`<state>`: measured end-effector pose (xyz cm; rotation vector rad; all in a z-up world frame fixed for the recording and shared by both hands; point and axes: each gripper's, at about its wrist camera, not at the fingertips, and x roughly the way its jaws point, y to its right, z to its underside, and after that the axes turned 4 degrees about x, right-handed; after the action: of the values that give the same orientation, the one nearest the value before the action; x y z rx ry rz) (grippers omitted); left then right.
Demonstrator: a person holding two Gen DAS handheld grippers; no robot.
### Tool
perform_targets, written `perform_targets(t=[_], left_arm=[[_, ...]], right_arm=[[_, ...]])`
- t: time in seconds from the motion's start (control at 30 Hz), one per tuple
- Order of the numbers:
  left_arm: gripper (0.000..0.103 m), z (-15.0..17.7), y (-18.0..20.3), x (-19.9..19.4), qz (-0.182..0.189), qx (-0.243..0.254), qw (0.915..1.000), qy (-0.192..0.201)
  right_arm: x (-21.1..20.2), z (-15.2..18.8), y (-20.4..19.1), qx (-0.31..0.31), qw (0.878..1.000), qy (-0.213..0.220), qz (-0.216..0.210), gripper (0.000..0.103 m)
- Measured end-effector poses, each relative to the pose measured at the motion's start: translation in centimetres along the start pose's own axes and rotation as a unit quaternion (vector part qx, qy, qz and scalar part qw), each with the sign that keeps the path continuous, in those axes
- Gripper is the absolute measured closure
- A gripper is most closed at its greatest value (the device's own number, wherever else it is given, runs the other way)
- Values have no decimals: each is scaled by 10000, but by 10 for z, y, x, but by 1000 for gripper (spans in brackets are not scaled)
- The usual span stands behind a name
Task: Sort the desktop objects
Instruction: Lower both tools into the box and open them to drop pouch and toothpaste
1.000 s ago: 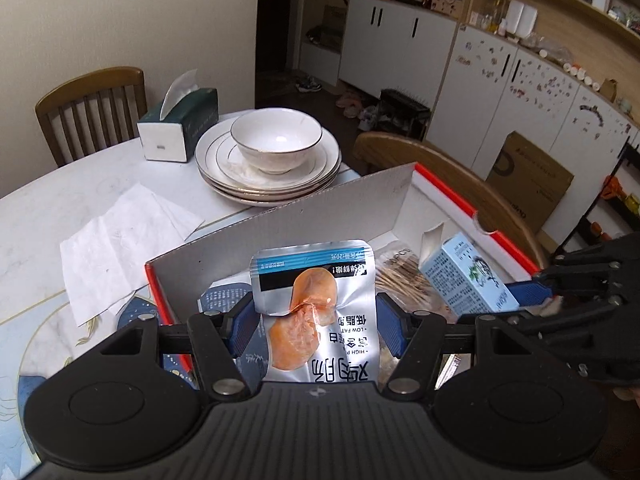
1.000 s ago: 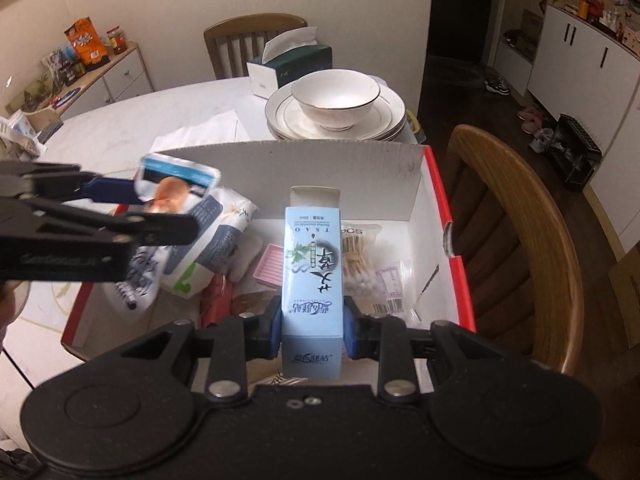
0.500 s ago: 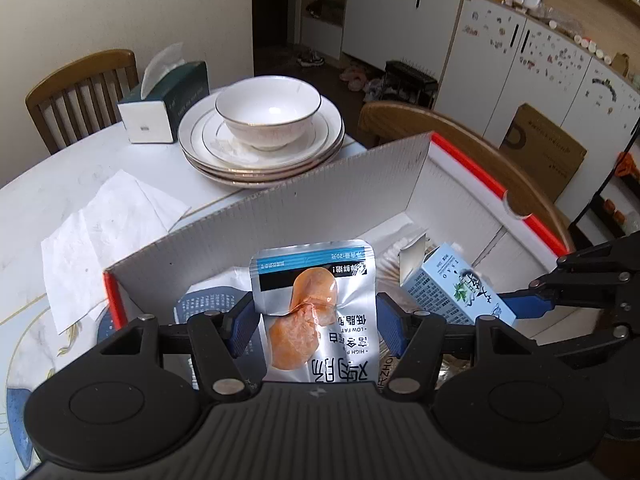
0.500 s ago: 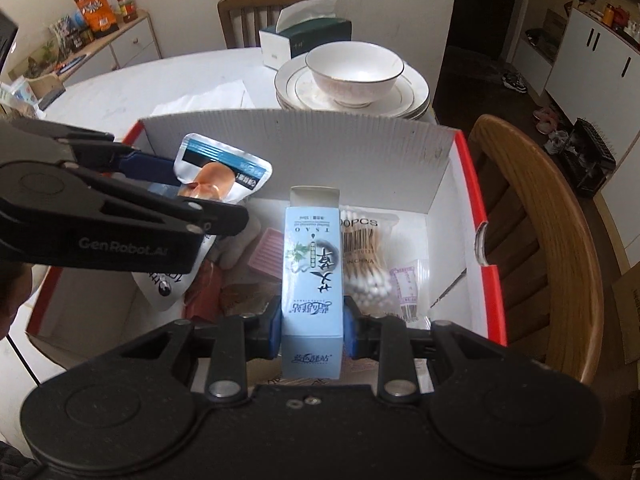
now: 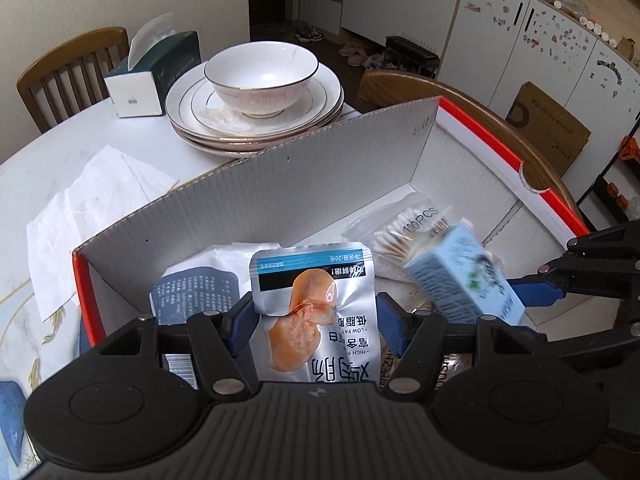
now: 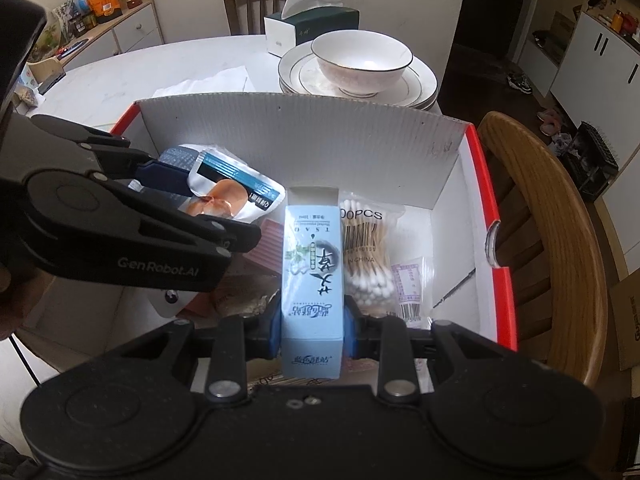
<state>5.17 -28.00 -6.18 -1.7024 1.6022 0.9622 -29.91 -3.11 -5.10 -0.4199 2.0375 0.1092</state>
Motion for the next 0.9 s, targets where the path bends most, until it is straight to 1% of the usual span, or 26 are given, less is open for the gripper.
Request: perform_targets(t=[0.13, 0.33, 0.4, 0.47, 0.77, 0.9], left_arm=[[39, 1, -3, 2, 38, -37, 10000, -61], [37, 3, -6, 0, 120, -113, 9998, -55], [35, 4, -7, -3, 125, -143, 9998, -10], [33, 6, -7, -7, 134, -172, 9998, 38], [30, 10, -7, -30, 178, -218, 9992, 287], [30, 14, -6, -46, 109, -250, 9982, 537]], right_arm=[[2, 1, 0, -21, 10000, -26, 19, 74], [0, 1, 2, -13, 10000, -15, 15, 69], [-2, 1, 4, 9, 10000, 8, 0, 66], [-4, 2, 5, 17, 10000, 33, -9, 66], [-22, 6, 9, 67, 9997, 177, -146, 64], [-32, 7, 8, 81, 9993, 286, -223, 63]])
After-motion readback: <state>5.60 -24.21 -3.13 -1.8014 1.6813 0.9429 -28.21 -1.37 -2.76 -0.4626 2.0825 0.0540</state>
